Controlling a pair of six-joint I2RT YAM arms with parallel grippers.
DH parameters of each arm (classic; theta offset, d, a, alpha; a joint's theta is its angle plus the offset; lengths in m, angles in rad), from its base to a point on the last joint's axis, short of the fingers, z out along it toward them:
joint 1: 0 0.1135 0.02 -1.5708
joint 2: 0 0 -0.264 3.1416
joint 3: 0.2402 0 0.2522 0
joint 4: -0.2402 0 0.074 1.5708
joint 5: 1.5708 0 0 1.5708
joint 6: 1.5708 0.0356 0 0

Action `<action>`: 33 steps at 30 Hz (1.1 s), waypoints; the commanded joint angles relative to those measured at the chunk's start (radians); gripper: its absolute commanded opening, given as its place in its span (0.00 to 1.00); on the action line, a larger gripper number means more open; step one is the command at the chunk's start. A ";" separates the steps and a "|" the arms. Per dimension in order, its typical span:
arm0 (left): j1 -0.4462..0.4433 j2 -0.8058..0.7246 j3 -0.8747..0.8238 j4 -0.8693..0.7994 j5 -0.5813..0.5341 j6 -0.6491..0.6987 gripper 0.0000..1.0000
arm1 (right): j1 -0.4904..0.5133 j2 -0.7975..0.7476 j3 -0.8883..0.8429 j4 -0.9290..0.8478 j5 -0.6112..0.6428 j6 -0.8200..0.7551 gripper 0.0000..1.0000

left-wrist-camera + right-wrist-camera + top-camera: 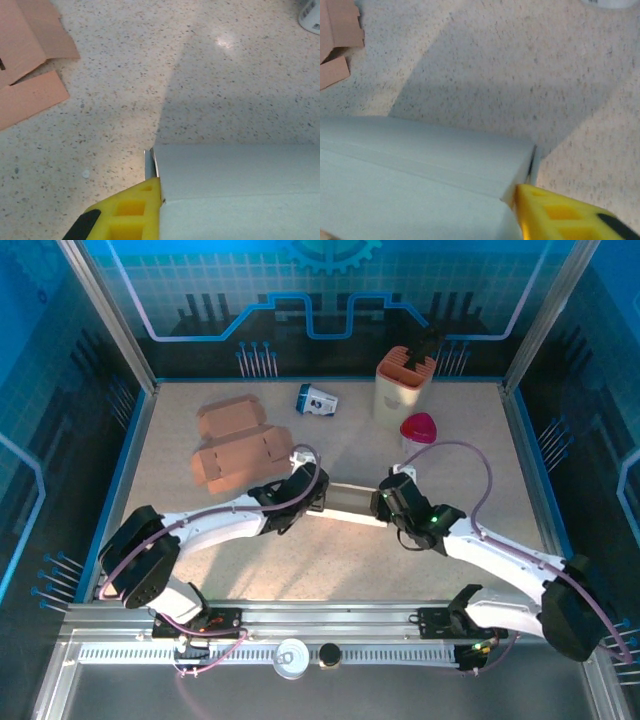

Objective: Fold the paper box

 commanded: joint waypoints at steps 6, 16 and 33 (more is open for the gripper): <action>-0.068 0.020 -0.063 0.012 -0.176 -0.117 0.00 | 0.026 -0.249 -0.046 -0.182 -0.074 0.224 0.52; -0.190 0.044 -0.087 0.008 -0.368 -0.210 0.00 | 0.090 -0.478 -0.084 -0.283 -0.044 0.600 0.54; -0.350 0.215 -0.135 -0.053 -0.556 -0.567 0.00 | 0.241 -0.440 -0.180 0.020 0.076 0.916 0.54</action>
